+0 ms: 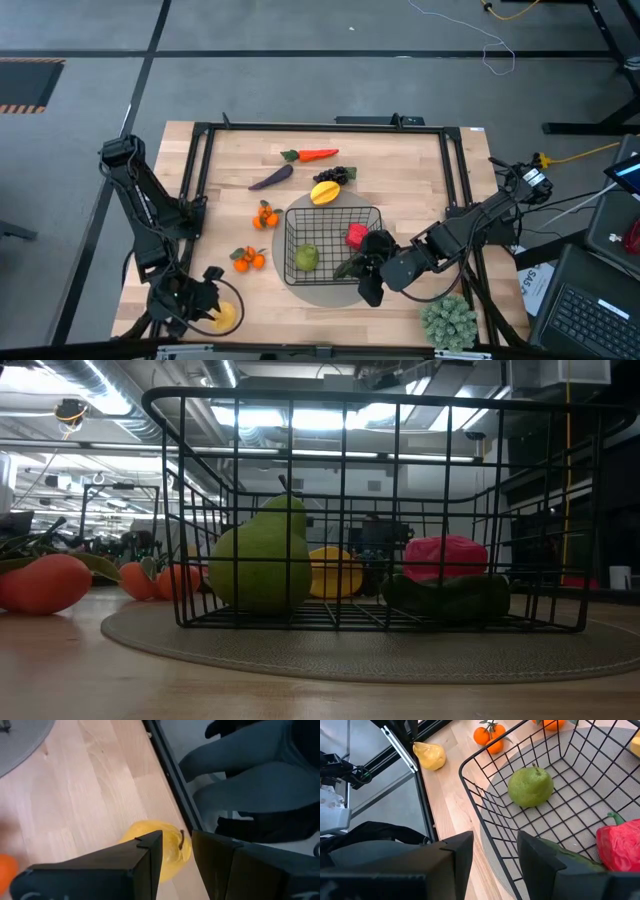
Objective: Build produce basket
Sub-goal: Put the yellow pear into the black wire basket
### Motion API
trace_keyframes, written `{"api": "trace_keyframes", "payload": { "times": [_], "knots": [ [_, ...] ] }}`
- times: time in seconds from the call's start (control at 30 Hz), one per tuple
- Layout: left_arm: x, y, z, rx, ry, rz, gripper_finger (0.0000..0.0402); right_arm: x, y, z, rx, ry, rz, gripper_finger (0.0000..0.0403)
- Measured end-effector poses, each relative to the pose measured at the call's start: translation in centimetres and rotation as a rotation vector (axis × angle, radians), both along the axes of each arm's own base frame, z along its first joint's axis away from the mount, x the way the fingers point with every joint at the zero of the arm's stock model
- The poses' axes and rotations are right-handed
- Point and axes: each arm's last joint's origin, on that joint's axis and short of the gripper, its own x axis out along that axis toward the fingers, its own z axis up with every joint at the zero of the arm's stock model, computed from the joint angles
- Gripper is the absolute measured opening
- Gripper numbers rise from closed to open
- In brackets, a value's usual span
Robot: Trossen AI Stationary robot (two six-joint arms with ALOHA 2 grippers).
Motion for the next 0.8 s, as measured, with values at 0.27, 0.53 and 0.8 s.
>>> {"api": "trace_keyframes", "payload": {
  "times": [0.27, 0.53, 0.8],
  "knots": [
    [0.3, -0.8, -1.6, 0.052, 0.039, 0.006, 0.0094, 0.0, 0.0, 0.0, -0.001, 0.0, 0.001, 0.0142],
    [0.4, -0.9, -1.9, 0.061, 0.043, 0.006, 0.0094, 0.0, 0.0, 0.0, -0.003, 0.0, 0.002, 0.0142],
    [0.4, -0.9, -1.9, 0.064, 0.042, 0.004, 0.0086, 0.0, 0.0, 0.0, -0.003, 0.0, 0.002, 0.0142]
  ]
}}
